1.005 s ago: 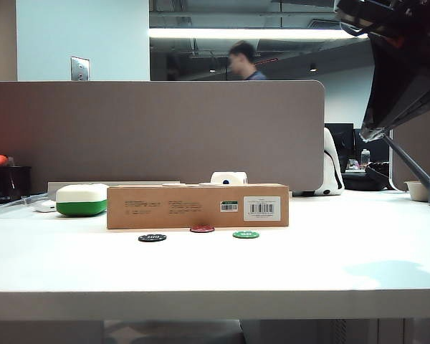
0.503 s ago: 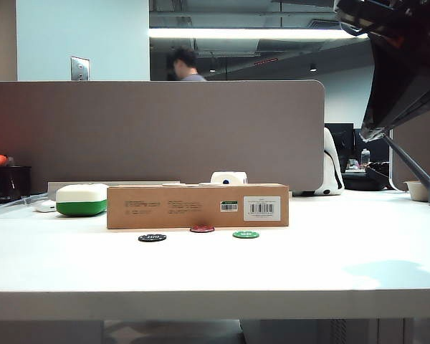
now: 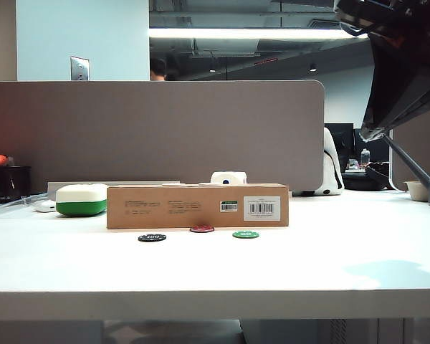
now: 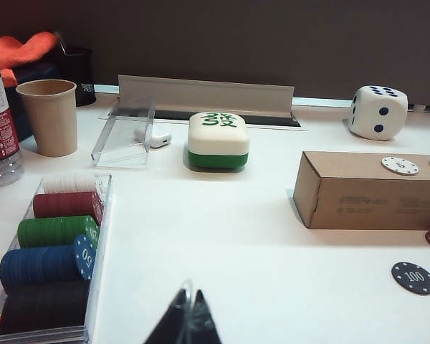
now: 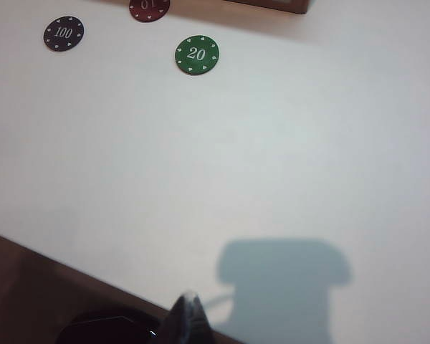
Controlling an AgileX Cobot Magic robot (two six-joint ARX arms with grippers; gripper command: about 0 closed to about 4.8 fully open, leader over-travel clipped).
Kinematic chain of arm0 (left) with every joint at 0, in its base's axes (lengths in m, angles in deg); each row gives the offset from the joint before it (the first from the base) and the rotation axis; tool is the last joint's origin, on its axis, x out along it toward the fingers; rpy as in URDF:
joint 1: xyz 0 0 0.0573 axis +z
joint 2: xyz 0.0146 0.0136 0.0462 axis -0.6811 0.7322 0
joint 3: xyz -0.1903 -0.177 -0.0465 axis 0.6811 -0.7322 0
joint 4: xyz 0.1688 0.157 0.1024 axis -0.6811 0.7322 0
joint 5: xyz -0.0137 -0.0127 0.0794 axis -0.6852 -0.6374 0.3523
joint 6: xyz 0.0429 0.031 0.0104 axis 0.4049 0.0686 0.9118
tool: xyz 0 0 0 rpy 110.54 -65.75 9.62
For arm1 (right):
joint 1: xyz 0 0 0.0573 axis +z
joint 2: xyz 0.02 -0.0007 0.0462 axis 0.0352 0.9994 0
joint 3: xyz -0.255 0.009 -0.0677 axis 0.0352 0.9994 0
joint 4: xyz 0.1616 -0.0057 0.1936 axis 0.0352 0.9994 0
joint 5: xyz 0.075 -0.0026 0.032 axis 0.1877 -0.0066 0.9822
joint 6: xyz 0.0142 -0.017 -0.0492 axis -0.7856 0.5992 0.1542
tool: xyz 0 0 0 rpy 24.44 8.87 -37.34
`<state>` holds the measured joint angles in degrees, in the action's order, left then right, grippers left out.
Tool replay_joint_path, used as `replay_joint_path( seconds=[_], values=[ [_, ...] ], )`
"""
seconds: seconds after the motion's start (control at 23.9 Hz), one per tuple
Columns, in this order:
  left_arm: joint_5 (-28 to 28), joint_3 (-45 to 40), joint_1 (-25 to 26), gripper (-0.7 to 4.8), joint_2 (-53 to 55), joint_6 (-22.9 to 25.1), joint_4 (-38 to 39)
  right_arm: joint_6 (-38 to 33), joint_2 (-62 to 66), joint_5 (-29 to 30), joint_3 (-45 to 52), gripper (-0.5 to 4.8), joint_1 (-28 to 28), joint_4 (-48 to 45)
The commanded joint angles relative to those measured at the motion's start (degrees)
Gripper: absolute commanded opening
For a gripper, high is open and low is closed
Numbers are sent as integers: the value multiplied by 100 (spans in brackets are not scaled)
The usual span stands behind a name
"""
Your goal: Push the chip, whose value equals the sum of all the chip values on the rectangular box, forward next to the box.
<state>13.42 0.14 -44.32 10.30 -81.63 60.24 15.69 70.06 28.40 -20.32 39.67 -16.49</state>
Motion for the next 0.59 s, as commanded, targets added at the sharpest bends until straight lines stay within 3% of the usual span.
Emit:
replay_joint_path(
  seconds=[0.04,0.59],
  values=[
    [0,24,-2,-5,-2,4,-94,-17,-4,-7,-20,-1,4,-96],
    [-2,24,4,-5,-2,7,-63,-17,-7,-7,-20,-1,4,-94]
  ],
)
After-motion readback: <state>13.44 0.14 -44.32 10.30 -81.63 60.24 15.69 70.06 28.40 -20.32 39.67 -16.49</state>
